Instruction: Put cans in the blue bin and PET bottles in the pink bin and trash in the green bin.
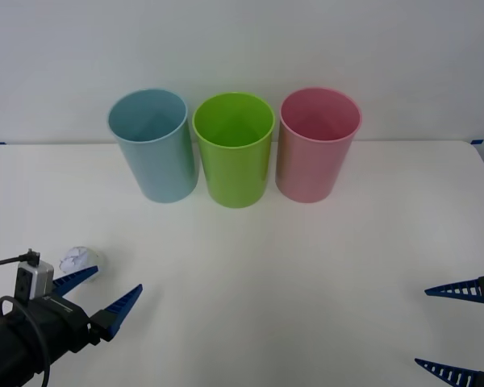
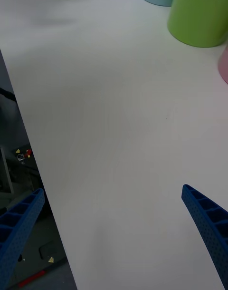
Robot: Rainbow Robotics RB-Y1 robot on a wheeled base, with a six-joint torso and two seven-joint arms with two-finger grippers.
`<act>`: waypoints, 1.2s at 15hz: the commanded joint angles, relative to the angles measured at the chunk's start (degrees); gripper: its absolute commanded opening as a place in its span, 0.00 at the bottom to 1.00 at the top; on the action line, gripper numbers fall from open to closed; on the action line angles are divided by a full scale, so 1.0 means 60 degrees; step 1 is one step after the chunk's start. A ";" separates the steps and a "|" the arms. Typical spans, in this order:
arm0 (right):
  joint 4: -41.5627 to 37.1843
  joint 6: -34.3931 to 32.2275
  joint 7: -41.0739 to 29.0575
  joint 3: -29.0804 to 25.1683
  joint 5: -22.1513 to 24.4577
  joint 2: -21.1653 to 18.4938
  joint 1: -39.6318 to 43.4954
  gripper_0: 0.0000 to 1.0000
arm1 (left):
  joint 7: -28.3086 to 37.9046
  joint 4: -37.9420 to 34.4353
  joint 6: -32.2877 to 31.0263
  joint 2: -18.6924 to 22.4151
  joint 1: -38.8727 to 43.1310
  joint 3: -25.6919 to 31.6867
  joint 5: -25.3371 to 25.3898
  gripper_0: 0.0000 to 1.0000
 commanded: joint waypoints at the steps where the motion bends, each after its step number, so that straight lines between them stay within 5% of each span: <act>1: 0.0000 0.0000 0.0000 0.0000 0.0001 -0.0001 0.0000 1.00 | -0.0108 -0.0003 0.1122 0.1297 -0.0739 -0.0854 0.1735 1.00; 11: 0.0000 0.0000 0.0000 0.0000 0.0001 -0.0001 0.0000 1.00 | -0.1616 0.0524 0.2601 0.3231 -0.2849 -0.2348 0.5792 1.00; 18: 0.0000 0.0000 0.0000 0.0000 0.0001 -0.0001 0.0000 1.00 | -0.2378 0.1330 0.2645 0.3304 -0.4006 -0.3432 0.6671 1.00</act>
